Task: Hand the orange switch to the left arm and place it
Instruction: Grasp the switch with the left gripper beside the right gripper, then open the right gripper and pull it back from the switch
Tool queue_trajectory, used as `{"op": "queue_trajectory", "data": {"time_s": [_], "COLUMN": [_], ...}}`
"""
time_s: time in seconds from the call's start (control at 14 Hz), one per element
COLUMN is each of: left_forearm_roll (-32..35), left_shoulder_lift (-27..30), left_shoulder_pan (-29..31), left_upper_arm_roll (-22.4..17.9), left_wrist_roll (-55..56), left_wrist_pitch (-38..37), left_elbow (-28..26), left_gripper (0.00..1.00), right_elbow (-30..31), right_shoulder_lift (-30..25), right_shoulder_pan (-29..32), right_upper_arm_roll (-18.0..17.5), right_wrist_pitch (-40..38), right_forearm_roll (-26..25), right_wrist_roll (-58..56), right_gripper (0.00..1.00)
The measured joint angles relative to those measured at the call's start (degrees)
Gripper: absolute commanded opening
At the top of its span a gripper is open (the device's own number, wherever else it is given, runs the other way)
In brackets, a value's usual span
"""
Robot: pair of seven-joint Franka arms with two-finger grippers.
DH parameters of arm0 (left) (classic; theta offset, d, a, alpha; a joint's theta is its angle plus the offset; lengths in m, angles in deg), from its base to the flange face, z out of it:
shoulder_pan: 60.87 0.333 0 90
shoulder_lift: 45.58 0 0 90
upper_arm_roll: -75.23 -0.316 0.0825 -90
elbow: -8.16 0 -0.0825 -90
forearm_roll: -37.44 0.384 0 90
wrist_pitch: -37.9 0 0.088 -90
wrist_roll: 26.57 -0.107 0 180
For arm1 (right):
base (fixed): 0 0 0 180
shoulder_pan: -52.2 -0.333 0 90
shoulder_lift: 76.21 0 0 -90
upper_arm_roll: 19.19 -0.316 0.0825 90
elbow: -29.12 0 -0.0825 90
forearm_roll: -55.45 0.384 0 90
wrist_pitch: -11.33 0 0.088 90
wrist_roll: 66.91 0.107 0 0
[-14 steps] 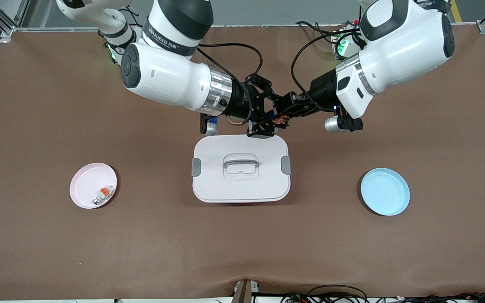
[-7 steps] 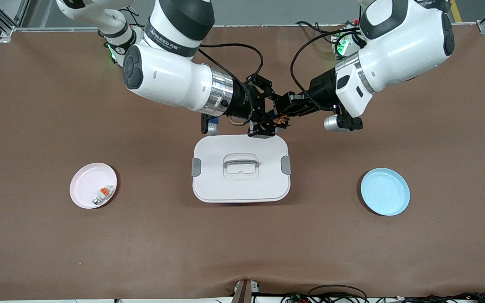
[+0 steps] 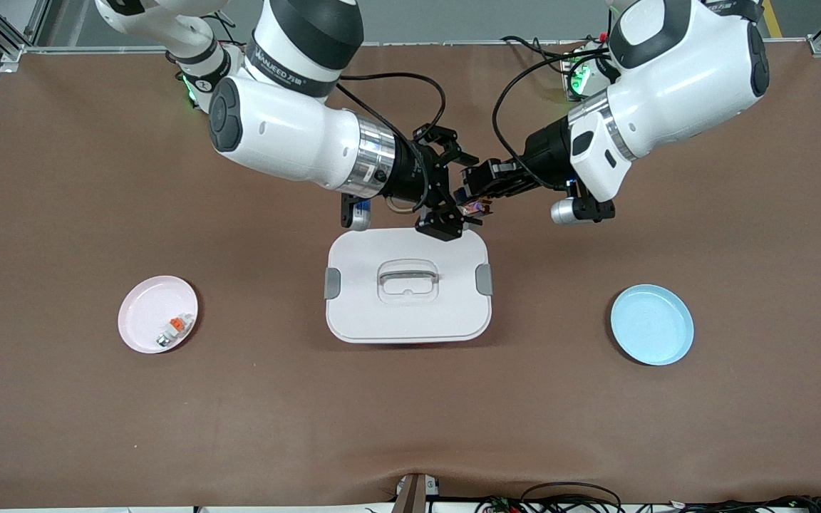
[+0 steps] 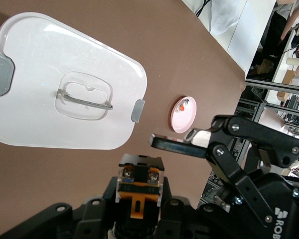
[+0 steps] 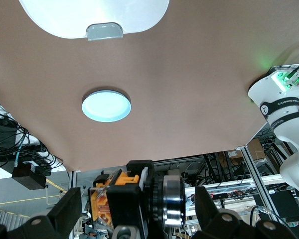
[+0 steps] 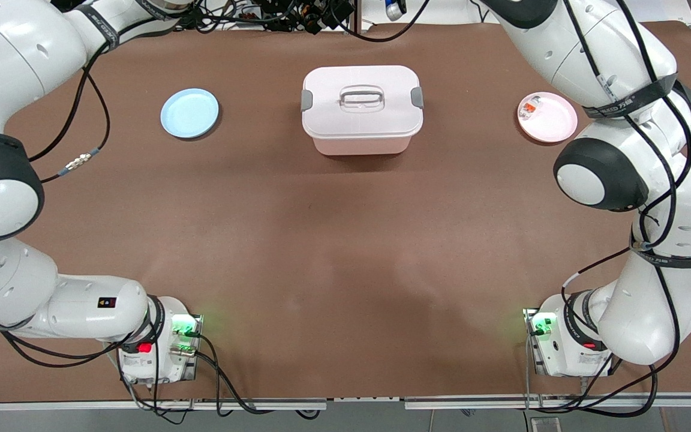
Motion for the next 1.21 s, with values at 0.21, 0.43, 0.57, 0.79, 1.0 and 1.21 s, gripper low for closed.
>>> {"op": "queue_trajectory", "data": {"time_s": [0.21,0.43,0.57,0.79,1.0,1.21], "left_forearm_roll": [0.2,4.6,6.2,9.8,13.5,15.0], "left_shoulder_lift": [0.0,0.3,1.0,2.6,3.9,5.5], "left_shoulder_pan": [0.1,0.1,0.4,1.8,3.8,7.7], "left_upper_arm_roll": [0.0,0.0,-0.1,-0.3,-0.4,-0.5], "left_wrist_roll": [0.5,2.8,3.5,3.6,3.3,0.1], "left_wrist_pitch": [0.0,-1.6,-4.0,-8.5,-14.1,-21.0], "left_elbow": [0.0,0.2,0.5,0.6,0.6,0.6], "left_gripper": [0.00,0.00,0.00,0.00,0.00,0.00], "right_elbow": [0.0,-0.2,-0.6,-1.2,-1.6,-1.7], "right_shoulder_lift": [0.0,0.0,-0.2,-0.8,-0.9,-2.0], "right_shoulder_pan": [0.0,0.4,1.6,4.6,6.3,7.3], "right_upper_arm_roll": [0.1,0.8,1.1,1.3,1.3,1.3], "right_wrist_pitch": [0.0,-2.5,-6.5,-13.5,-19.3,-24.8], "right_forearm_roll": [0.0,-0.4,-1.6,-3.8,-9.6,-17.4], "right_wrist_roll": [-0.6,-9.1,-15.7,-25.2,-35.5,-48.5], "right_gripper": [1.00,1.00,1.00,1.00,1.00,1.00]}}
